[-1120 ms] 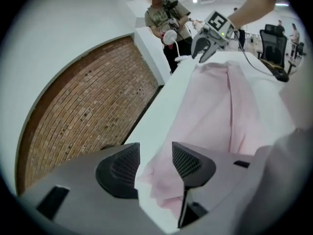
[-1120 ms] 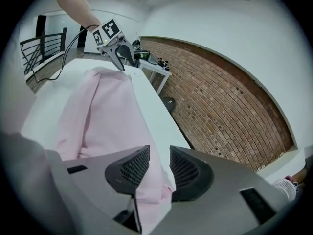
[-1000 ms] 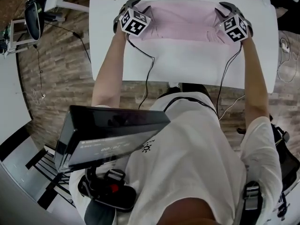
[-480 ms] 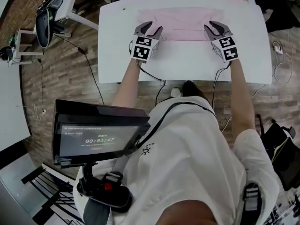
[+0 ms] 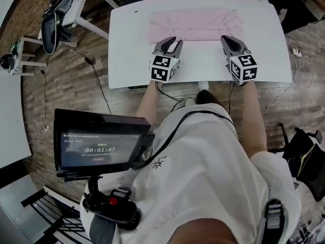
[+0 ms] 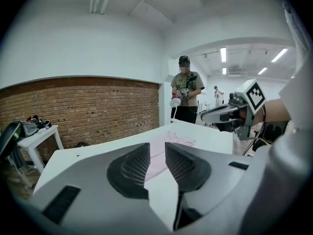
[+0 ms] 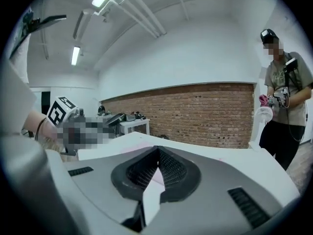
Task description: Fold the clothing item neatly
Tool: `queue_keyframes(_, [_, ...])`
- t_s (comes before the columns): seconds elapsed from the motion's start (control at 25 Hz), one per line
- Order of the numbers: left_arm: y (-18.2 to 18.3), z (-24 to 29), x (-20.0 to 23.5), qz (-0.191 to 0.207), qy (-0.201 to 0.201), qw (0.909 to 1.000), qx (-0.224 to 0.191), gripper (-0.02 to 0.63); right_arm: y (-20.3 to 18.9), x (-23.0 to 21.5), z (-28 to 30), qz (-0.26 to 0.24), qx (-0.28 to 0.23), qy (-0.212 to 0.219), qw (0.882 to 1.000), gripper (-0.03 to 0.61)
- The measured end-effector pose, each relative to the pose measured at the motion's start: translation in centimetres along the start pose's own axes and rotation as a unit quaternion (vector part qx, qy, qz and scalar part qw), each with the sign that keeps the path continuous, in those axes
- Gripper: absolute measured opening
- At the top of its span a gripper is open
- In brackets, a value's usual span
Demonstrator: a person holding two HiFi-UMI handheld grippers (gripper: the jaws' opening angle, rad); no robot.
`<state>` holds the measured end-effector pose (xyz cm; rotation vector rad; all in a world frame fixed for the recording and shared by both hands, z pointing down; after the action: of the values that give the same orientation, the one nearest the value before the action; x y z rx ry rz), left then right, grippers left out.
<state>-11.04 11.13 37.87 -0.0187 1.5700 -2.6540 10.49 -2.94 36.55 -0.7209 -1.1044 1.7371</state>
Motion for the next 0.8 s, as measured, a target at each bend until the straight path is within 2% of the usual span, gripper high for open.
queue_keyframes(0.16, [0.1, -2.4, -1.2, -0.015, -0.002, 0.9995, -0.027, 0.045, -0.9, 1.7, -2.0, 0.013, -0.006, 0.011, 1.000, 0.005])
queue_keyframes(0.36, [0.1, -4.2, -2.2, 0.005, -0.005, 0.9992, -0.039, 0.003, -2.2, 2.9, -4.3, 0.031, 0.000, 0.034, 0.999, 0.003])
queue_keyframes(0.56, [0.0, -6.3, -2.3, -0.025, -0.001, 0.9985, -0.048, 0.003, -1.5, 4.4, -6.2, 0.042, -0.024, 0.047, 0.998, 0.003])
queue_keyframes(0.72, [0.1, -8.4, -7.1, -0.037, 0.006, 0.9981, -0.050, 0.003, -2.3, 5.1, -11.5, 0.055, -0.052, 0.049, 0.996, 0.003])
queue_keyframes(0.8, [-0.2, -9.9, -10.4, -0.047, 0.012, 0.9972, -0.057, 0.003, -3.5, 5.8, -14.5, 0.038, -0.050, 0.059, 0.996, 0.003])
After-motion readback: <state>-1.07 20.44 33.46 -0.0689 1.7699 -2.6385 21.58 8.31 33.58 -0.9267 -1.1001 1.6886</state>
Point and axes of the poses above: the fingertips, and each gripper's own axes: z forward along the fingers, x to its left, y out of its top, the point moved 8 cm from there along -z, backward along the fingers, and after that the axes turned 8 degrees about x, right-handed, at the moved point
